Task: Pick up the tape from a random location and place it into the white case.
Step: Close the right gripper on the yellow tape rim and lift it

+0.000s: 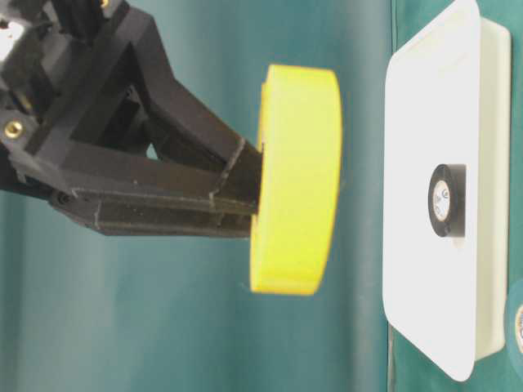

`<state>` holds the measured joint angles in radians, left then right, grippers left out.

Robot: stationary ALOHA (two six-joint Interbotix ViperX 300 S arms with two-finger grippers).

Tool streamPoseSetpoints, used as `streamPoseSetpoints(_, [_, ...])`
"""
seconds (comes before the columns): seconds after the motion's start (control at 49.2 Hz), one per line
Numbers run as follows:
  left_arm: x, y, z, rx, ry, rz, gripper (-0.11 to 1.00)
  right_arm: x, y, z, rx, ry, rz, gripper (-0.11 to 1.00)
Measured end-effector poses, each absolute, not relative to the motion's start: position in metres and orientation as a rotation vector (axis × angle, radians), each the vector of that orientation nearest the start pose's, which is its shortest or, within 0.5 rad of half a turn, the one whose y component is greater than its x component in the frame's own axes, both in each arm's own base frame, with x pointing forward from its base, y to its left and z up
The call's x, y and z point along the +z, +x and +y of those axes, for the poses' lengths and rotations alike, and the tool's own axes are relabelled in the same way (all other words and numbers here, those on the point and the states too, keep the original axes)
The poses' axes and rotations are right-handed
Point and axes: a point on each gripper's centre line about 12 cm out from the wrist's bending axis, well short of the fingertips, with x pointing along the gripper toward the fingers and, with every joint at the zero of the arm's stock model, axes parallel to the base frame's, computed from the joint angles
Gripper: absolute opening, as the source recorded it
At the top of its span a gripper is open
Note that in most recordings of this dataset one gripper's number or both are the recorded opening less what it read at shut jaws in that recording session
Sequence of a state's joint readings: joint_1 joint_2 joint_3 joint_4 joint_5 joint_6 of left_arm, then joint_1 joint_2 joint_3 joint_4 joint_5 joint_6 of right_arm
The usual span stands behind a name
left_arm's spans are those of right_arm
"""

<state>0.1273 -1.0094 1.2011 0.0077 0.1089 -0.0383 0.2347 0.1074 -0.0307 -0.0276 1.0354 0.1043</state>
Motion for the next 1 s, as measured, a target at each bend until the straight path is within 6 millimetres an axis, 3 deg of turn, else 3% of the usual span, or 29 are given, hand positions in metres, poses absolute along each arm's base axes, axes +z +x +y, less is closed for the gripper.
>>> streamPoseSetpoints(0.997, [0.2450,0.1837,0.0236,0.132,-0.051,0.298,0.91,0.2901,0.4332,0.0920,0.115,-0.077,1.108,0.29])
